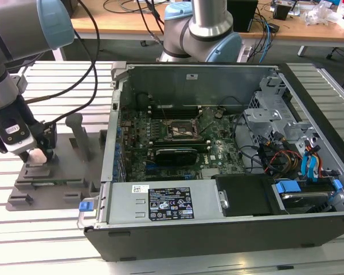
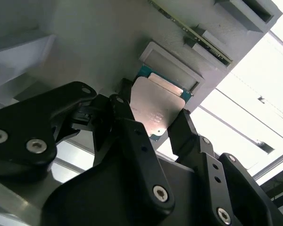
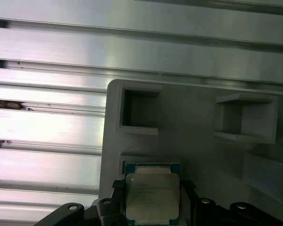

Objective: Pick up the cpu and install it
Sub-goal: 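Pick up the cpu and move it towards the insertion slot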

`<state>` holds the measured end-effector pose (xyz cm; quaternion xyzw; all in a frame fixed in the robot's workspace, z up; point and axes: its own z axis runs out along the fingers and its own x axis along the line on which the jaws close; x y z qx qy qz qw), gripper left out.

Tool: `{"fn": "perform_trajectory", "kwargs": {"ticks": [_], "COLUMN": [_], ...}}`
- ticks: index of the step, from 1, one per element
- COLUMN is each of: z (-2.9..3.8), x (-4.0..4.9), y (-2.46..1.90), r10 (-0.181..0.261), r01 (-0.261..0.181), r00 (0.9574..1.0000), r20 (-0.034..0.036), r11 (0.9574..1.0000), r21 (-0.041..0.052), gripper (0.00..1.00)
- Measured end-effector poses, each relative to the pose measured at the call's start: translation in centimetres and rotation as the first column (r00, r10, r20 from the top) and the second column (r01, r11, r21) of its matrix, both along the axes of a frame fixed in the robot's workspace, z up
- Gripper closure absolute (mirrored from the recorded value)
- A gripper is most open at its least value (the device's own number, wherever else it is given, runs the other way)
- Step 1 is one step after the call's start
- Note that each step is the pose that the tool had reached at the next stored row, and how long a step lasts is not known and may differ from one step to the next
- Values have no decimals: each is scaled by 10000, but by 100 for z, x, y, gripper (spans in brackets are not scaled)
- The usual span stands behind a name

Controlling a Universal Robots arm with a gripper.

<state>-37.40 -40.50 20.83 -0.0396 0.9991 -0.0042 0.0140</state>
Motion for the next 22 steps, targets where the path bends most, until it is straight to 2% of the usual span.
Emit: {"fn": "perform_trajectory", "kwargs": {"ticks": [12, 22], "z": [82, 180], "x": [0, 0], "y": [0, 3], "r10": [0, 0], "r01": [0, 0], "r00": [10000, 10000], "r20": [0, -1], "r11": [10000, 10000], "r21": [0, 0], "gripper": [45, 45]}}
